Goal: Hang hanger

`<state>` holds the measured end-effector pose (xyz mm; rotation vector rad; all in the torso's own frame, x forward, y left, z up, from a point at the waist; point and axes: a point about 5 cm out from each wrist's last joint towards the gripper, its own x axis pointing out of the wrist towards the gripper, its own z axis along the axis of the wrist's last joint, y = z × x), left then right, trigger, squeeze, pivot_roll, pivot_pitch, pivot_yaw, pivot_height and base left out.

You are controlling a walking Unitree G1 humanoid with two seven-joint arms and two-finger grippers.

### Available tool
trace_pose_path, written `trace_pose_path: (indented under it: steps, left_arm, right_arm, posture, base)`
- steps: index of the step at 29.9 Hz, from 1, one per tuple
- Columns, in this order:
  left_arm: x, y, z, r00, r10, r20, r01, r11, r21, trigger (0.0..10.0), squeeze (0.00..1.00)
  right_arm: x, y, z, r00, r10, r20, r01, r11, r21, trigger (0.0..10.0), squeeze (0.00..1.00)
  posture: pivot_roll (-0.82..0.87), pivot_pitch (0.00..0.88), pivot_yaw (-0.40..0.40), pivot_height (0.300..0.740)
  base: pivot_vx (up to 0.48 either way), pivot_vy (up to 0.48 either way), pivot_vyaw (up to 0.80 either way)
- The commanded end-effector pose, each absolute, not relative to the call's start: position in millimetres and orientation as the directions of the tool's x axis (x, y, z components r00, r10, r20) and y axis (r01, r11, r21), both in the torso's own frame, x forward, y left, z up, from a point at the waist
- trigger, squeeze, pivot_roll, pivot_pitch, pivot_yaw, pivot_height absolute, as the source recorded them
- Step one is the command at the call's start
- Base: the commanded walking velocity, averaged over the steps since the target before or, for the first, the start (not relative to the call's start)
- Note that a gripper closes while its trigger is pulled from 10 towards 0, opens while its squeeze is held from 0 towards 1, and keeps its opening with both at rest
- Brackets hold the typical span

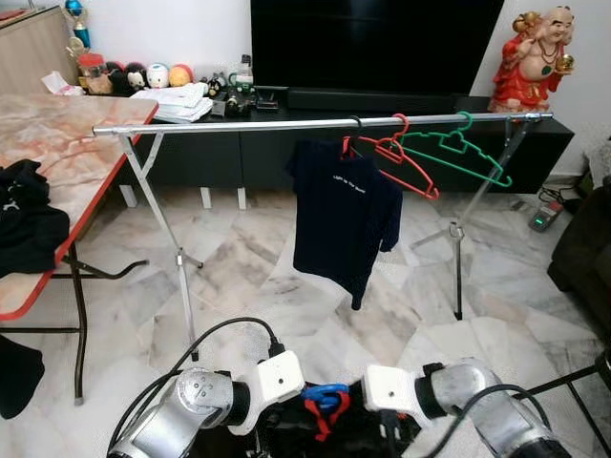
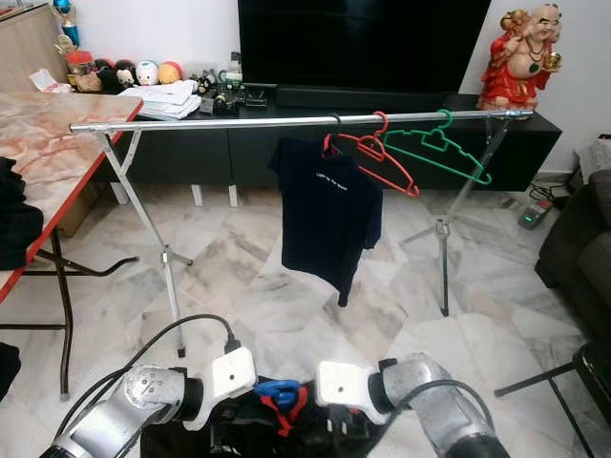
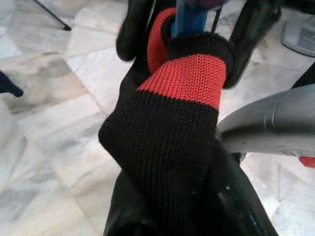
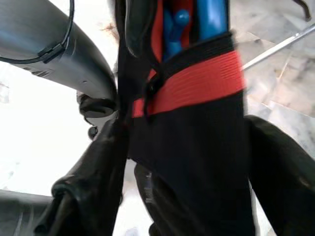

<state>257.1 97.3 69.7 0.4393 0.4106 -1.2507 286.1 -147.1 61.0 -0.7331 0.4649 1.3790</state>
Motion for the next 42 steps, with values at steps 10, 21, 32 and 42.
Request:
trace_pose_path:
  steps: [10, 21, 32, 42]
  left_arm:
    - [256.8, 96.7, 69.5, 0.255, -0.804, -0.537, 0.966, 0.232, 0.112, 0.0, 0.0]
    - [263.6, 109.0, 59.7, 0.391, -0.752, -0.53, 0.918, 0.363, 0.163, 0.0, 0.0]
    - [283.1, 140.8, 48.5, 0.76, -0.497, -0.419, 0.628, 0.725, 0.281, 0.9, 0.0]
    - [284.7, 157.2, 43.1, 0.909, -0.278, -0.311, 0.346, 0.918, 0.192, 10.0, 0.0]
  right_arm:
    - [303.6, -140.5, 76.8, 0.288, 0.766, -0.575, -0.947, 0.138, -0.291, 10.0, 1.0]
    - [321.4, -161.7, 89.1, 0.481, 0.677, -0.557, -0.869, 0.285, -0.405, 10.0, 0.0]
    - [313.4, -158.8, 95.3, 0.572, 0.717, -0.398, -0.819, 0.483, -0.308, 10.0, 0.0]
    - [292.8, -202.9, 13.6, 0.837, 0.161, -0.523, -0.315, 0.923, -0.22, 10.0, 0.0]
  posture:
    - [0.04, 0.054, -0.026, 0.74]
    - [0.04, 0.062, -0.028, 0.74]
    - [0.05, 0.072, -0.01, 0.74]
    - [0.04, 0.045, -0.002, 0.74]
  base:
    - [0.0, 0.0, 0.0]
    - [0.0, 0.0, 0.0]
    - [0.0, 0.0, 0.0]
    - [0.0, 0.0, 0.0]
